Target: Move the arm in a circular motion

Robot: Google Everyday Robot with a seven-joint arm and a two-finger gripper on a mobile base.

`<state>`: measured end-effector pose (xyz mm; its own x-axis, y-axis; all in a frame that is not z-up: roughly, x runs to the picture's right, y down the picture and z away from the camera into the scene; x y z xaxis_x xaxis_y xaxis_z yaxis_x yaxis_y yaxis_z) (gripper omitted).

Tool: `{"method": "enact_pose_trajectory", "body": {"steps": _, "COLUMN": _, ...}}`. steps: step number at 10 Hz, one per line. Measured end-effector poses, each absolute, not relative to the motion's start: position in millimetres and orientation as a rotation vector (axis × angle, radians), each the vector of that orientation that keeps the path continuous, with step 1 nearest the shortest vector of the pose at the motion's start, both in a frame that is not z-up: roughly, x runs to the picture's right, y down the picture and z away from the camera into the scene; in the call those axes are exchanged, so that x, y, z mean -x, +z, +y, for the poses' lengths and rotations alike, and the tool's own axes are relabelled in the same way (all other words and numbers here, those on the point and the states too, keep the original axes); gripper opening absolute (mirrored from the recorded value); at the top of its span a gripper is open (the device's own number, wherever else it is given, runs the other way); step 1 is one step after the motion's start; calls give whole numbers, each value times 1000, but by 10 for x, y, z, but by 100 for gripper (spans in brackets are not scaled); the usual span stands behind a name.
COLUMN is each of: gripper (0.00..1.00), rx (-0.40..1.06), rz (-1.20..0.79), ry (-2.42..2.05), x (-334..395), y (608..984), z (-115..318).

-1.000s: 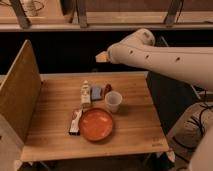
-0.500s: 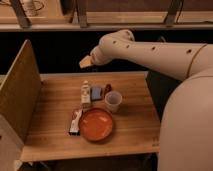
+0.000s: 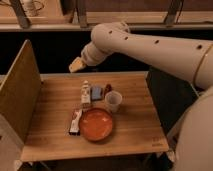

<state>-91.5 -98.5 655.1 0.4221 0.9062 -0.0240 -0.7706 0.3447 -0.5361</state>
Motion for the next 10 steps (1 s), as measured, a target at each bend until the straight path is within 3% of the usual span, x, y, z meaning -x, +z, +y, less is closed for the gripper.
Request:
{"method": "enact_pose_trajectory", "body": {"steps": 5, "gripper": 71, "rx": 402, "rz": -179, "ry": 1142, "x": -162, "y": 6321, "z": -993}}
{"method": "enact_pose_trajectory", "body": {"steps": 7, "gripper": 71, "rx": 288, "rz": -115, "ry": 1214, "x": -754, "y": 6494, "z": -1257}}
{"method": "enact_pose_trajectory", "body": {"steps": 10, "gripper": 71, "rx": 182, "rz": -72, "ry": 1322, "x": -1078, "y": 6898, "z": -1718}}
